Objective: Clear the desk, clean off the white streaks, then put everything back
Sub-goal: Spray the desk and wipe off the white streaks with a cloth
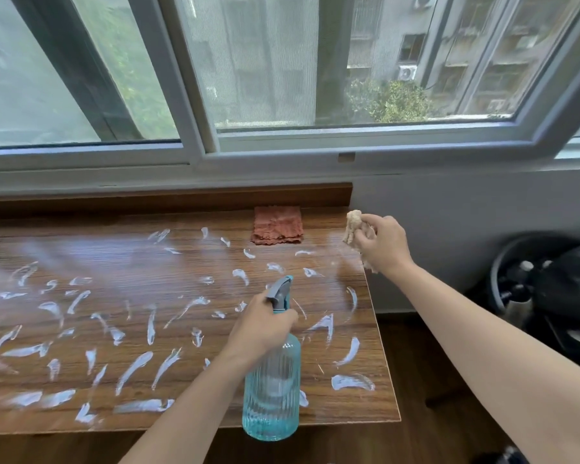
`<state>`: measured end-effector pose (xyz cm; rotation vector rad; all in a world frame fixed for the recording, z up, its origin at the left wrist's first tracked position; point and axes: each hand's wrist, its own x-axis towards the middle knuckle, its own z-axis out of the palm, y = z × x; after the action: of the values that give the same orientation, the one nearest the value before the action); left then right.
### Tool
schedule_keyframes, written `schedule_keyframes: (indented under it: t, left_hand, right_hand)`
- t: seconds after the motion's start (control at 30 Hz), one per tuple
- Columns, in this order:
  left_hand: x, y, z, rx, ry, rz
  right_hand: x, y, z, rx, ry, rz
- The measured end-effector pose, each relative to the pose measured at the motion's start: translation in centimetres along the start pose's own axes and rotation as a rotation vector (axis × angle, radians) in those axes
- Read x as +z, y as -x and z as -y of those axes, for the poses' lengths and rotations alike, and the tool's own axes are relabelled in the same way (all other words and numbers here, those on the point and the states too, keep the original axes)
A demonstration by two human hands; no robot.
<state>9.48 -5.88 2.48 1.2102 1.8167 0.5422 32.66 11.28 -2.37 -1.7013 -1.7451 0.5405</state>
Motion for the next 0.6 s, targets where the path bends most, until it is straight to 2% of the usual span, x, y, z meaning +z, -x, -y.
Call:
schedule_keyframes:
  t: [0.17, 0.3, 0.5, 0.6]
  left_hand:
    - [-0.2, -0.2, -0.2, 0.032, -0.061, 0.079]
    - [-0.5, 0.1, -0.3, 0.084, 0.024, 0.093]
    - [-2.0, 0.3, 0.3, 0.21, 0.051, -0.171]
    - [-3.5, 0.5, 0.1, 0.245, -0.026, -0.313]
  right_hand:
    - [-1.0, 0.0, 0.4, 0.019, -0.024, -0.016]
    - [-1.0, -0.5, 0.3, 0.049, 0.011, 0.011]
    - [3.2, -1.3, -0.3, 0.03, 0.148, 0.208]
    - [5.8, -2.6, 0.1, 0.015, 0.222, 0.195]
